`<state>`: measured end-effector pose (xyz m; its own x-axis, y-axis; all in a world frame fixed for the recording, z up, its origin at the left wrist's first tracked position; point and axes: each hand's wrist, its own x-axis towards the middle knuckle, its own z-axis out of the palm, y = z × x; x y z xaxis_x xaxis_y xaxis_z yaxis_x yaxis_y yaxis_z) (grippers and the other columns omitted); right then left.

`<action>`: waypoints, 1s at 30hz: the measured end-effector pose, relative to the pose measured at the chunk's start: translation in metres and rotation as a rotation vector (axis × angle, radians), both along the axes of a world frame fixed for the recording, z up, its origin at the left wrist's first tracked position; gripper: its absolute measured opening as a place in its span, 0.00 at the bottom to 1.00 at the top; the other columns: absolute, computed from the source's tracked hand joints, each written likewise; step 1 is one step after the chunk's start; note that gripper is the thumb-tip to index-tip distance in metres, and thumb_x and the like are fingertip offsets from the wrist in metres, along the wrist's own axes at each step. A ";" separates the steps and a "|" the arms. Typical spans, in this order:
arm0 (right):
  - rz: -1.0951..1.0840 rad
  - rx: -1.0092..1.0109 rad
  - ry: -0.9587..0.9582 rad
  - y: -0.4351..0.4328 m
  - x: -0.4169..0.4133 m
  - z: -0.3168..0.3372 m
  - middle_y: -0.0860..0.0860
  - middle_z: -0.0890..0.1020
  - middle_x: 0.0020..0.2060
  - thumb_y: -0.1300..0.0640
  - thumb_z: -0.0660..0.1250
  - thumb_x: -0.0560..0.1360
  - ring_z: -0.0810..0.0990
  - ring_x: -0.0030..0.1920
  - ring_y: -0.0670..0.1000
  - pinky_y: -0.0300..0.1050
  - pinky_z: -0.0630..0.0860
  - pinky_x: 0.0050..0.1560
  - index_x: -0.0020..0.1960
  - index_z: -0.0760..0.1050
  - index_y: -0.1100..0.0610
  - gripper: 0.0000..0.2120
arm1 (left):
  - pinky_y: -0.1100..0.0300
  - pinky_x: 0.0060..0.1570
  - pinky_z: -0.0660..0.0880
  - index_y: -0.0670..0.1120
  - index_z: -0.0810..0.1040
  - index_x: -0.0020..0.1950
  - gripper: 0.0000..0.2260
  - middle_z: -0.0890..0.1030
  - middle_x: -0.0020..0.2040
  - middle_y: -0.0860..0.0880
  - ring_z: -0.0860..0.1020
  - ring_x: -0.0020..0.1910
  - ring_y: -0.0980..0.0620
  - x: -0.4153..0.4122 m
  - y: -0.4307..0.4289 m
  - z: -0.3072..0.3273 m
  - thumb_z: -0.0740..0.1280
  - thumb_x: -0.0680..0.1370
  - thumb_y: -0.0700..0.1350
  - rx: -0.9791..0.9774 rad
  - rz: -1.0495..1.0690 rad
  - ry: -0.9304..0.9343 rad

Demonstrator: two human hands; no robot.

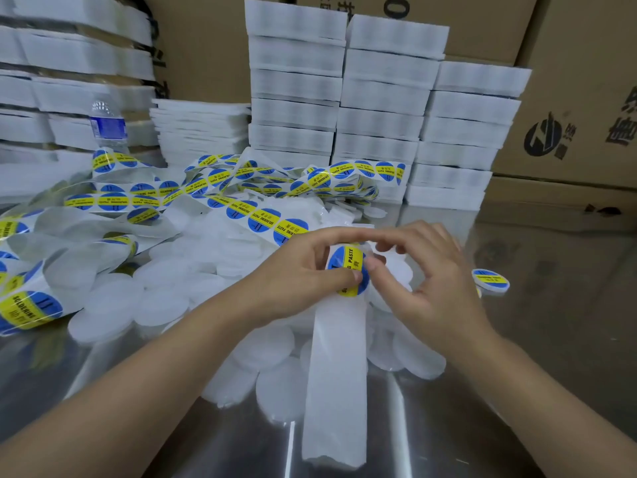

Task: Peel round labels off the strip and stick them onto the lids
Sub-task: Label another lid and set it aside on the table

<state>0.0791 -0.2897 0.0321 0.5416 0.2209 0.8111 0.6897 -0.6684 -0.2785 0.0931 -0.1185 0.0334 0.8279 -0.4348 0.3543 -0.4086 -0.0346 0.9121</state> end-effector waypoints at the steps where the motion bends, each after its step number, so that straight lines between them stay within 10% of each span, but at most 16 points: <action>1: -0.009 -0.018 0.004 0.002 0.000 -0.002 0.45 0.78 0.41 0.52 0.66 0.71 0.70 0.44 0.44 0.45 0.65 0.49 0.54 0.79 0.49 0.11 | 0.60 0.53 0.78 0.48 0.75 0.62 0.22 0.82 0.55 0.45 0.80 0.58 0.51 -0.001 0.000 0.000 0.61 0.76 0.26 0.000 -0.023 0.004; 17: 0.030 0.002 0.104 0.006 -0.001 -0.003 0.47 0.79 0.37 0.57 0.68 0.68 0.71 0.42 0.46 0.46 0.67 0.47 0.42 0.81 0.53 0.05 | 0.49 0.58 0.75 0.60 0.60 0.70 0.35 0.82 0.52 0.54 0.81 0.57 0.53 0.001 0.000 -0.004 0.63 0.74 0.27 0.122 -0.037 -0.001; 22: 0.029 0.035 0.088 0.005 -0.001 -0.002 0.42 0.79 0.36 0.57 0.70 0.67 0.71 0.42 0.44 0.44 0.66 0.49 0.41 0.82 0.52 0.04 | 0.46 0.62 0.73 0.61 0.61 0.72 0.35 0.80 0.58 0.40 0.78 0.59 0.41 -0.001 0.000 -0.002 0.69 0.69 0.42 0.098 -0.002 0.009; 25: 0.036 0.022 0.089 0.005 -0.001 -0.002 0.42 0.79 0.35 0.55 0.69 0.68 0.71 0.41 0.43 0.46 0.67 0.48 0.39 0.81 0.52 0.02 | 0.51 0.64 0.71 0.66 0.64 0.69 0.30 0.82 0.52 0.48 0.77 0.61 0.46 0.000 0.001 -0.001 0.69 0.68 0.58 0.143 0.088 -0.005; 27: 0.045 0.011 0.103 0.005 -0.002 -0.003 0.43 0.80 0.35 0.56 0.70 0.68 0.70 0.41 0.43 0.47 0.67 0.49 0.38 0.81 0.52 0.02 | 0.64 0.54 0.74 0.60 0.67 0.70 0.24 0.84 0.49 0.56 0.78 0.54 0.61 0.001 -0.001 0.001 0.66 0.74 0.57 0.099 0.157 0.002; 29: 0.057 0.004 0.104 0.005 -0.002 -0.003 0.42 0.79 0.35 0.56 0.70 0.68 0.70 0.41 0.42 0.44 0.66 0.50 0.38 0.81 0.52 0.02 | 0.72 0.39 0.73 0.57 0.71 0.68 0.16 0.67 0.47 0.69 0.57 0.43 0.69 0.005 -0.002 0.005 0.60 0.80 0.54 0.024 0.299 0.008; 30: 0.063 -0.001 0.103 0.005 -0.003 -0.003 0.41 0.79 0.35 0.57 0.70 0.68 0.70 0.41 0.41 0.43 0.66 0.50 0.38 0.81 0.51 0.02 | 0.73 0.32 0.72 0.58 0.72 0.67 0.15 0.81 0.37 0.65 0.63 0.29 0.66 0.007 -0.001 0.007 0.59 0.80 0.54 0.000 0.368 0.035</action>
